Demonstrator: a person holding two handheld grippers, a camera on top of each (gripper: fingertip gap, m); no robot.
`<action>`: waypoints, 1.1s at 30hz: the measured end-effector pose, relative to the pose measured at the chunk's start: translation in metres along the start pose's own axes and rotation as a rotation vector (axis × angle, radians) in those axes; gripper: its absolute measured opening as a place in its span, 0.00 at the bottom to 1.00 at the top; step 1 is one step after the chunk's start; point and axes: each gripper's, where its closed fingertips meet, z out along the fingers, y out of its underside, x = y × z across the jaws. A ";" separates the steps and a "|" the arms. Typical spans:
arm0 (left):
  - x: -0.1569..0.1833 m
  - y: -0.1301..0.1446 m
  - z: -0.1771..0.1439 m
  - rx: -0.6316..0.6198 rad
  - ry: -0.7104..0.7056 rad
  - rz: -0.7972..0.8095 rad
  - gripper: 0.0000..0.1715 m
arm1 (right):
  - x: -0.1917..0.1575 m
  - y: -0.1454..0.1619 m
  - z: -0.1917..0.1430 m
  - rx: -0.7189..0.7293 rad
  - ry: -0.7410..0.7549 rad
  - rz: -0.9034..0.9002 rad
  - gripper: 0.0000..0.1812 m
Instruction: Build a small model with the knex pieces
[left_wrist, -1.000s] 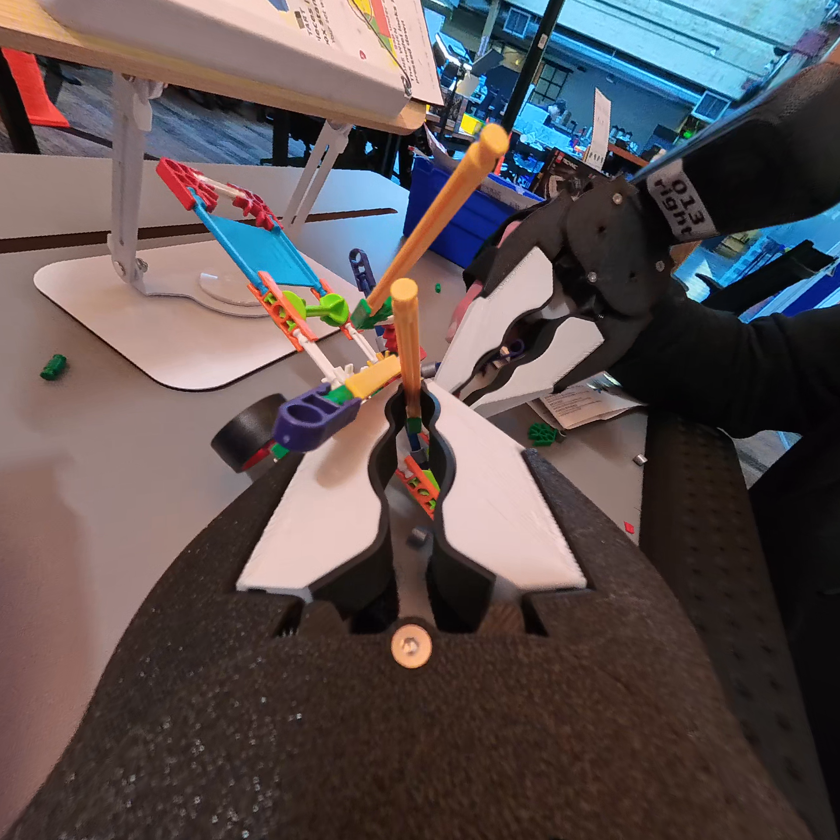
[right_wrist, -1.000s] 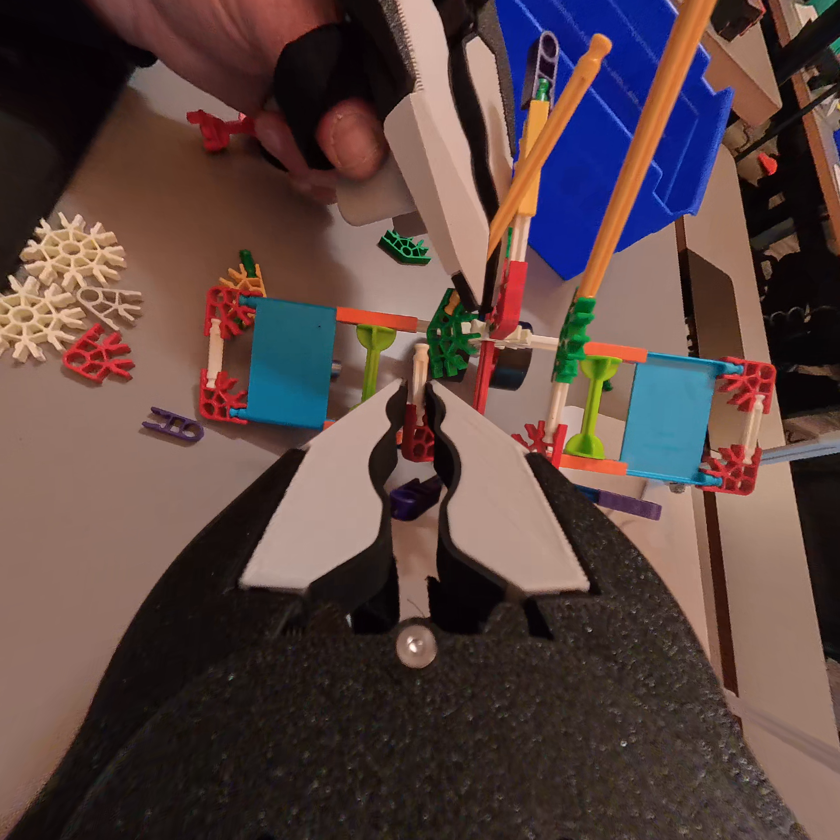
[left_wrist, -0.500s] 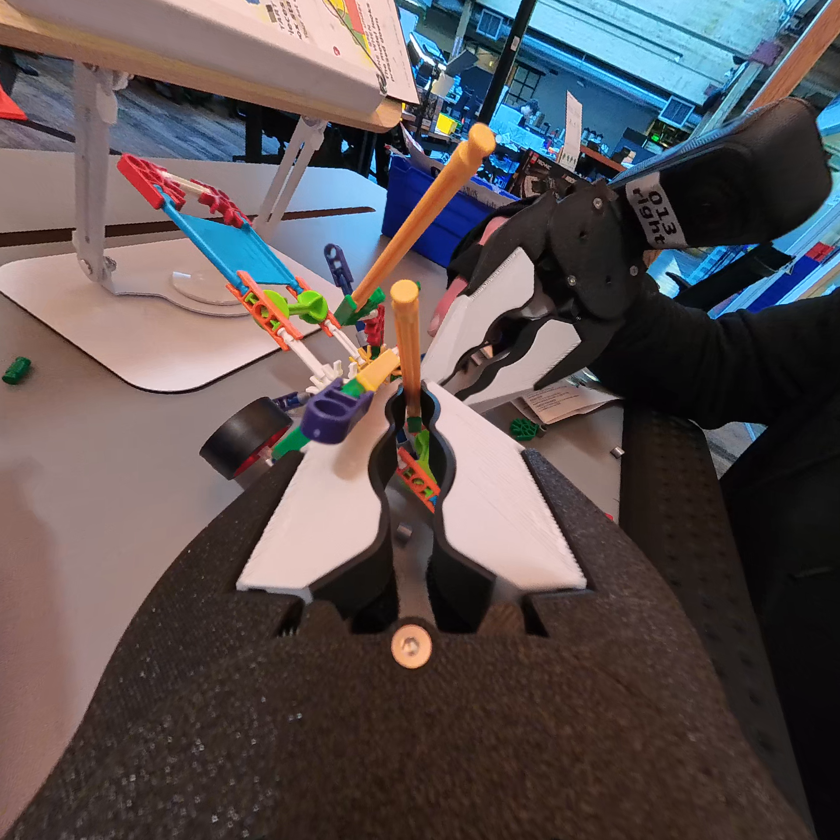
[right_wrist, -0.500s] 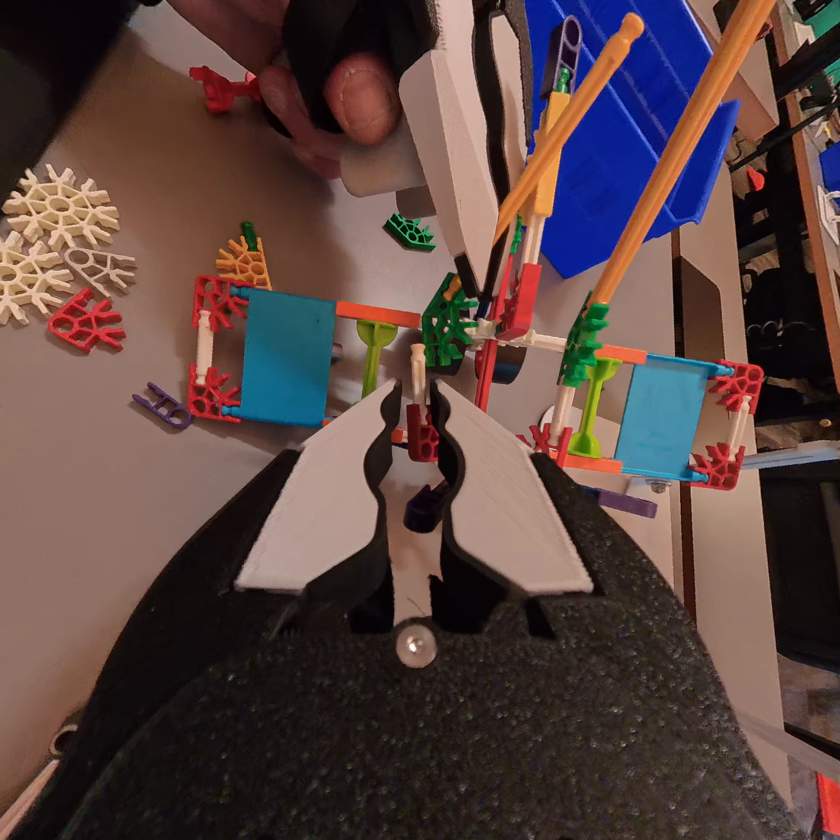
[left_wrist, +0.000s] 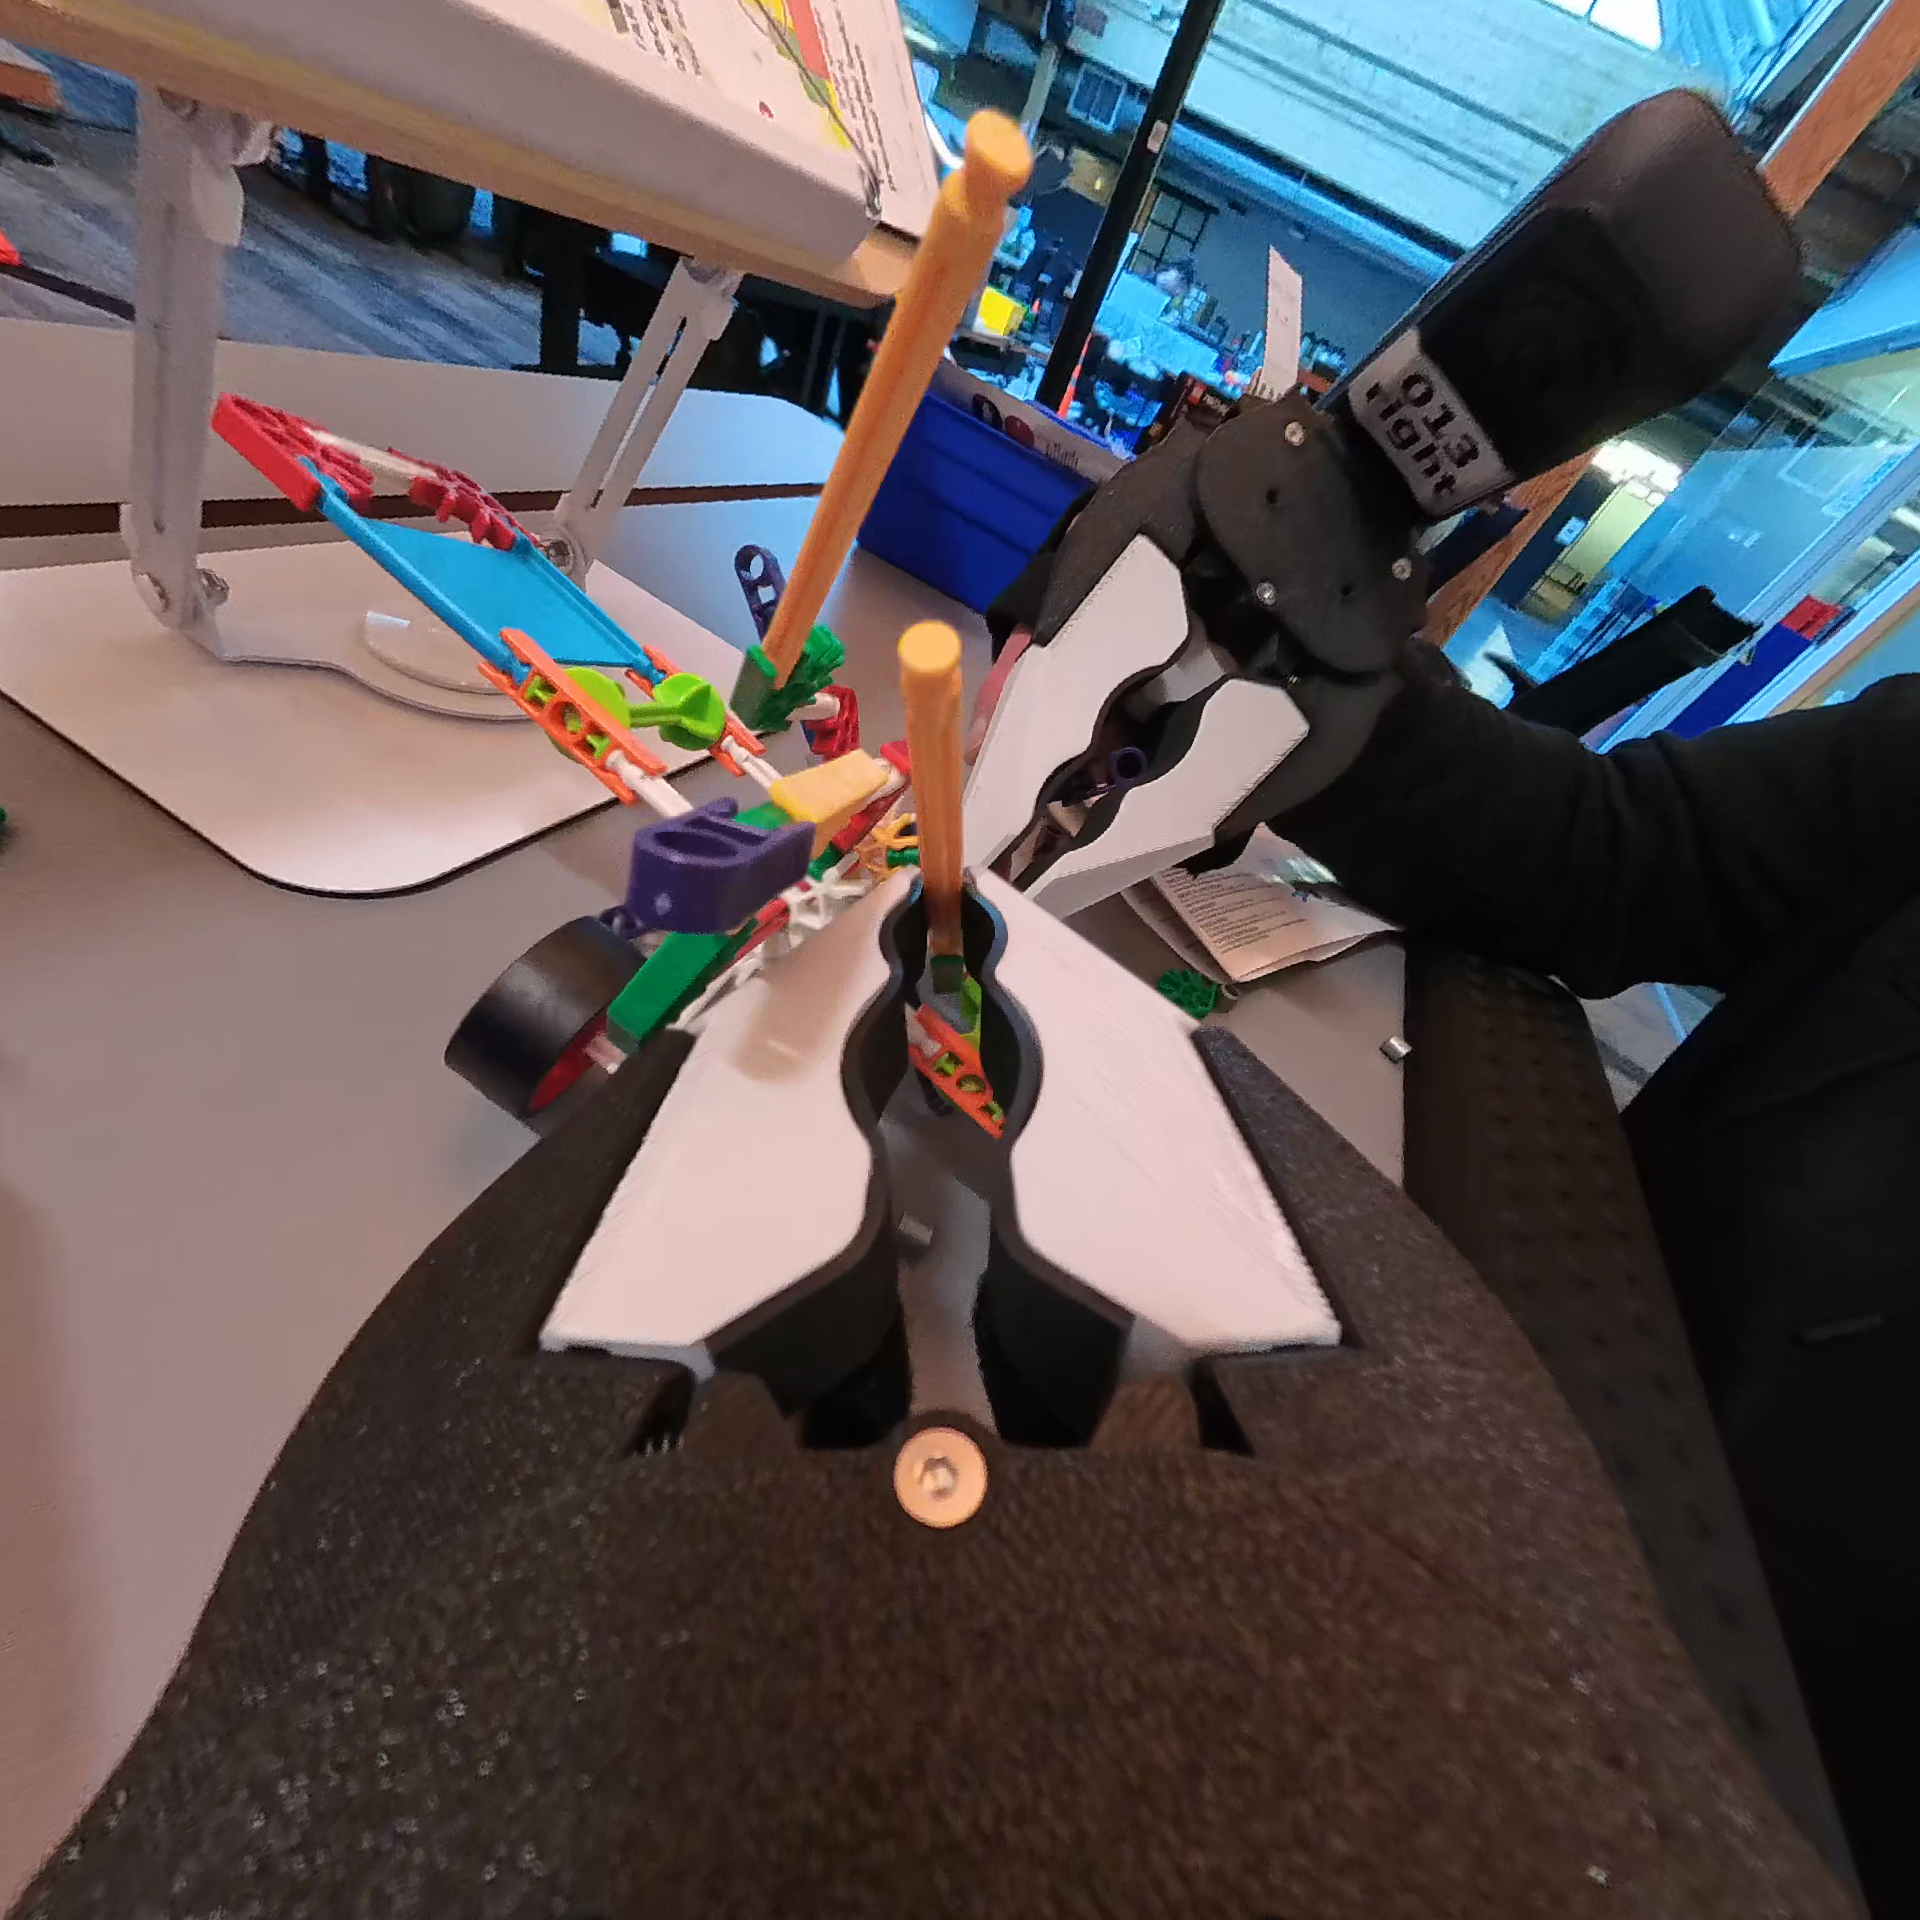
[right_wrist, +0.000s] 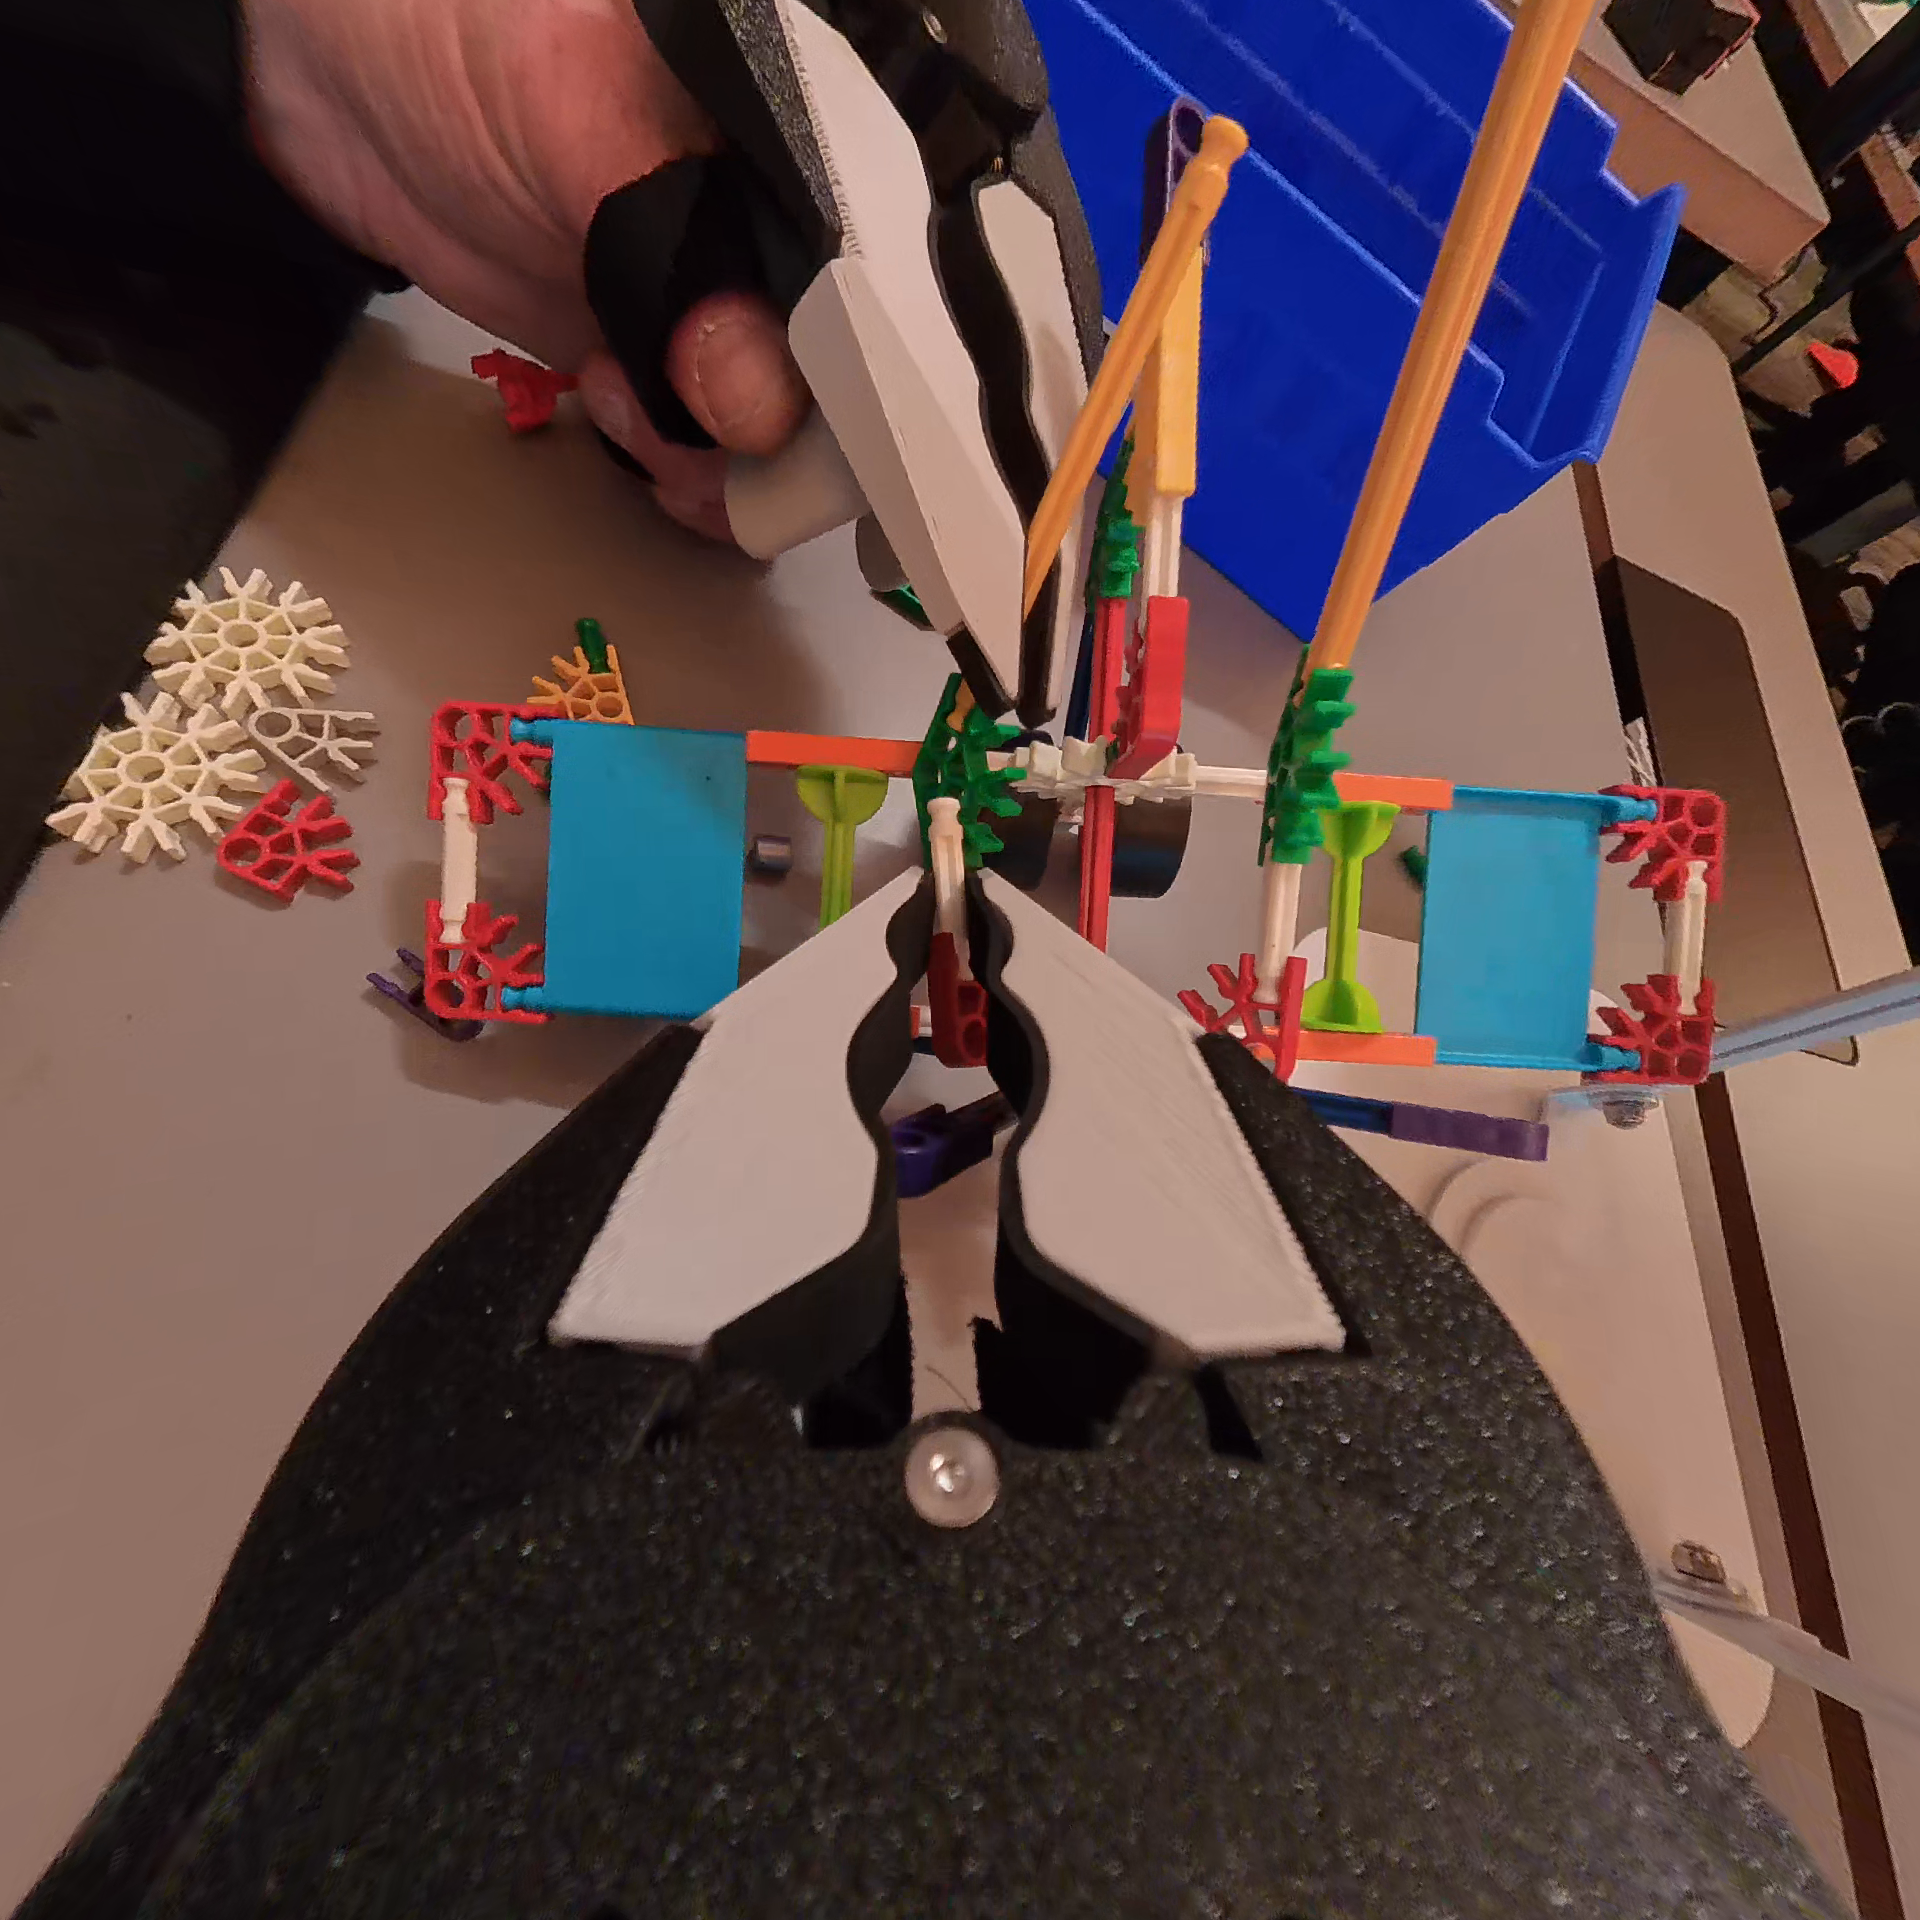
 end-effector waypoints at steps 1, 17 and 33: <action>0.000 -0.002 0.000 0.014 0.007 -0.012 0.03 | 0.001 -0.001 0.000 0.007 0.000 0.010 0.03; 0.000 0.000 0.006 0.021 0.026 -0.024 0.03 | 0.010 -0.008 -0.049 0.076 -0.073 0.051 0.21; 0.005 0.000 0.010 0.045 0.034 0.002 0.03 | -0.002 0.001 -0.001 0.029 -0.093 0.155 0.20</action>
